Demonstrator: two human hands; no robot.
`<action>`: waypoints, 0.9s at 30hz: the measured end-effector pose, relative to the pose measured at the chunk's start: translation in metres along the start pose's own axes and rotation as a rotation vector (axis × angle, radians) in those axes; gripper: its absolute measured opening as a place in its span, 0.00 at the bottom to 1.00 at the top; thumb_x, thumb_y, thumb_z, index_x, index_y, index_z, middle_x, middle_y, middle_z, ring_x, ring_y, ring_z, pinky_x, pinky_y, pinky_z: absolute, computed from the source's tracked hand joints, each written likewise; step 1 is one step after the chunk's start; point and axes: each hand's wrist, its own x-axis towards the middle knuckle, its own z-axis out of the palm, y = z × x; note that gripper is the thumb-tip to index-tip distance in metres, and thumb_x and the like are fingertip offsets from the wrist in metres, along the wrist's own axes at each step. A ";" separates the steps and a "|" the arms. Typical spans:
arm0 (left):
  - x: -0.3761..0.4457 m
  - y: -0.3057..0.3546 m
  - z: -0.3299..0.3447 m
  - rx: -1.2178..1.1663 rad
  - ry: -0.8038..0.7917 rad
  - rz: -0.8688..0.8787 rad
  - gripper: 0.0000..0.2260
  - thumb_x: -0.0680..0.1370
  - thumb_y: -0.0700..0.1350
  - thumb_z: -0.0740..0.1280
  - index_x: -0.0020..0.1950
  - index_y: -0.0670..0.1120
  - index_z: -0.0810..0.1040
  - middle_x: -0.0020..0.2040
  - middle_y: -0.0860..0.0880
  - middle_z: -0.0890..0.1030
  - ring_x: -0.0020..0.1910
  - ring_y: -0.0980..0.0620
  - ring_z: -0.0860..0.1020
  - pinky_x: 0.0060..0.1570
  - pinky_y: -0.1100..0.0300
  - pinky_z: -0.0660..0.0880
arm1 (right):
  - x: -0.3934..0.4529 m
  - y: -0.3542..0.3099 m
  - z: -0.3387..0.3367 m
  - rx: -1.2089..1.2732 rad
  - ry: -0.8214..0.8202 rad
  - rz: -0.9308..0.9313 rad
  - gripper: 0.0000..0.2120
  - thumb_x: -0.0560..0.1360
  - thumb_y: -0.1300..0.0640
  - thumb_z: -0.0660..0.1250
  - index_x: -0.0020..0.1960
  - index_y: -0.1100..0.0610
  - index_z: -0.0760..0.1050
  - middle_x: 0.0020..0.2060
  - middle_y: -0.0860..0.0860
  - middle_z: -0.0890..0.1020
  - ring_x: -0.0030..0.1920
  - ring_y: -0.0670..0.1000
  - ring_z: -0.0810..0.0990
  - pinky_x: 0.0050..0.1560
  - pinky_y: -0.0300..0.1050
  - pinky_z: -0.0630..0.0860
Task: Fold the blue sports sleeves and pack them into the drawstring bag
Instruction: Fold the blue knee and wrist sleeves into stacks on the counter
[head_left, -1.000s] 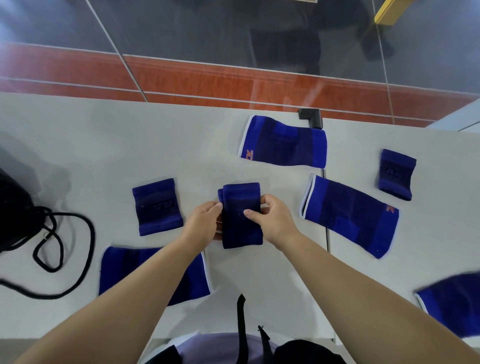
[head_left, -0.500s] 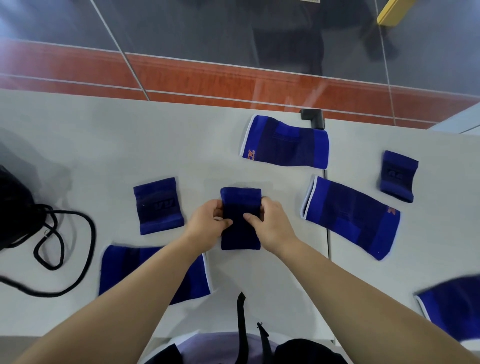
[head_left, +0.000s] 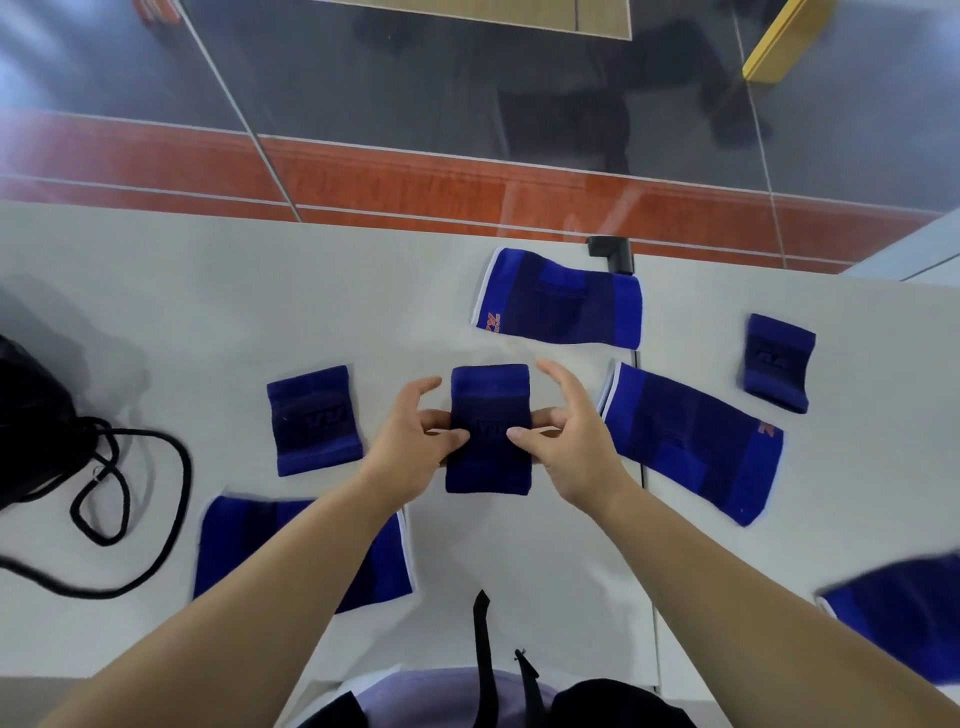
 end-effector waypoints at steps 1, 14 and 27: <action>-0.001 0.000 0.002 0.030 0.014 0.032 0.25 0.76 0.32 0.65 0.65 0.55 0.65 0.51 0.44 0.81 0.50 0.45 0.81 0.51 0.51 0.79 | -0.003 0.001 -0.001 -0.073 0.000 -0.053 0.26 0.75 0.64 0.68 0.68 0.46 0.65 0.47 0.50 0.81 0.48 0.52 0.82 0.45 0.40 0.81; -0.023 -0.006 0.025 0.652 -0.008 0.279 0.06 0.74 0.45 0.70 0.50 0.53 0.80 0.51 0.53 0.76 0.50 0.53 0.75 0.54 0.59 0.72 | -0.022 0.009 -0.029 -0.588 -0.003 -0.195 0.07 0.72 0.57 0.71 0.50 0.54 0.80 0.48 0.49 0.75 0.50 0.49 0.72 0.51 0.40 0.70; -0.033 -0.030 -0.001 0.653 0.158 0.119 0.07 0.77 0.50 0.65 0.54 0.51 0.77 0.47 0.56 0.79 0.48 0.56 0.77 0.49 0.59 0.74 | -0.013 0.029 -0.014 -0.692 -0.253 0.079 0.09 0.74 0.54 0.68 0.51 0.58 0.75 0.45 0.54 0.79 0.40 0.52 0.79 0.43 0.50 0.80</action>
